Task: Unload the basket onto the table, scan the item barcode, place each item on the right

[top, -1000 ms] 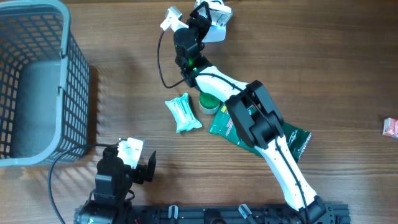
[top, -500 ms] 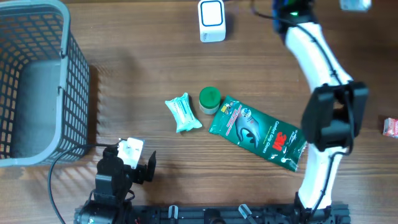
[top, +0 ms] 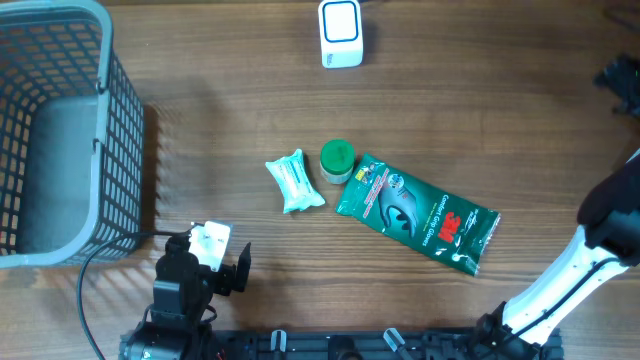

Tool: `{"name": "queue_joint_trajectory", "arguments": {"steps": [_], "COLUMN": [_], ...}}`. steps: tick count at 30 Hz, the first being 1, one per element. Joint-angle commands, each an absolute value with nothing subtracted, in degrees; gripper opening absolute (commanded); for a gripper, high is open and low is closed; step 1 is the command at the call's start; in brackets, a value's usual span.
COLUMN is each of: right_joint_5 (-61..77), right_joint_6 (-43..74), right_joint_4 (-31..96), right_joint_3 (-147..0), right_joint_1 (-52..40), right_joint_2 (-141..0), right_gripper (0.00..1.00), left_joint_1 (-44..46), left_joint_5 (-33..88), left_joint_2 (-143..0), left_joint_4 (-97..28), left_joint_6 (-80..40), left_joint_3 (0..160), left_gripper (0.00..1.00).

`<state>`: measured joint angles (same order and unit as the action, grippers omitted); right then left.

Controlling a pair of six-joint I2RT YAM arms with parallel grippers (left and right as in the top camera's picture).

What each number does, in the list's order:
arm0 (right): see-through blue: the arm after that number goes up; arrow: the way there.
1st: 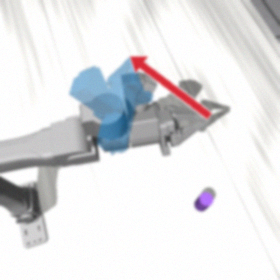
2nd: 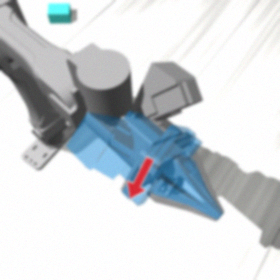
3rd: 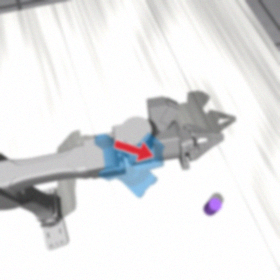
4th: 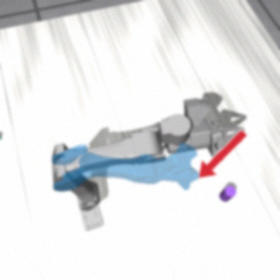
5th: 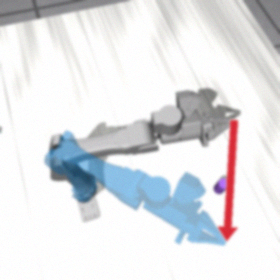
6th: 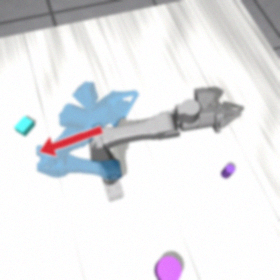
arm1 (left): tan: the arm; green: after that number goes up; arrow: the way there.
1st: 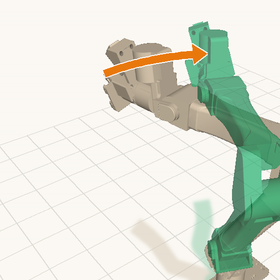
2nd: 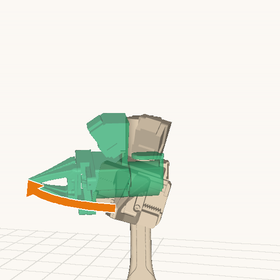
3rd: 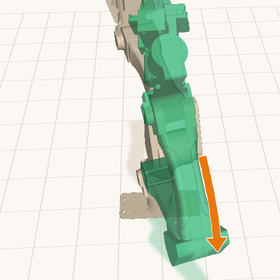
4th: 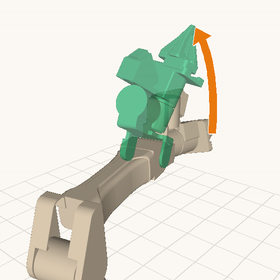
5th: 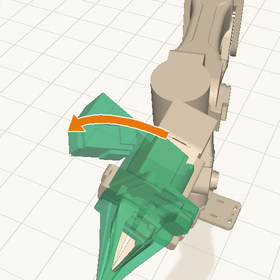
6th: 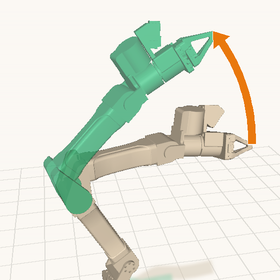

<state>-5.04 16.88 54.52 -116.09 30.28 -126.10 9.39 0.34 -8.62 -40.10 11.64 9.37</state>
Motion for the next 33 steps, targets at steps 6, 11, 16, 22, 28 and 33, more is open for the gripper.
{"name": "queue_joint_trajectory", "arguments": {"steps": [6,11,16,22,28,33], "right_joint_5": [27.31,12.93,7.55,12.14,14.7,15.09], "right_joint_6": [57.21,73.65,88.95,86.48,70.04,13.3], "right_joint_4": [85.12,80.2,69.25,64.93,67.09,67.48], "right_joint_3": [-117.05,-110.69,-101.16,-98.85,-99.79,-106.24], "right_joint_1": [2.35,-22.5,-31.33,-31.33,-31.05,-30.98], "right_joint_2": [-115.94,-116.05,-116.73,-123.04,-122.8,-120.79], "right_gripper": [1.0,1.0,1.0,1.0,0.69,0.76], "left_joint_1": [9.54,9.54,9.54,9.54,9.54,9.54], "left_joint_5": [0.6,0.6,0.6,0.6,0.6,0.6], "left_joint_2": [-8.32,-8.32,-8.32,-8.32,-8.32,-8.32], "left_joint_4": [-40.12,-40.1,-40.12,-40.12,-40.12,-40.12], "left_joint_6": [11.09,11.09,11.09,11.09,11.09,11.09], "left_joint_3": [9.23,9.23,9.23,9.23,9.23,9.23], "left_gripper": [1.0,1.0,1.0,1.0,1.0,1.0]}}
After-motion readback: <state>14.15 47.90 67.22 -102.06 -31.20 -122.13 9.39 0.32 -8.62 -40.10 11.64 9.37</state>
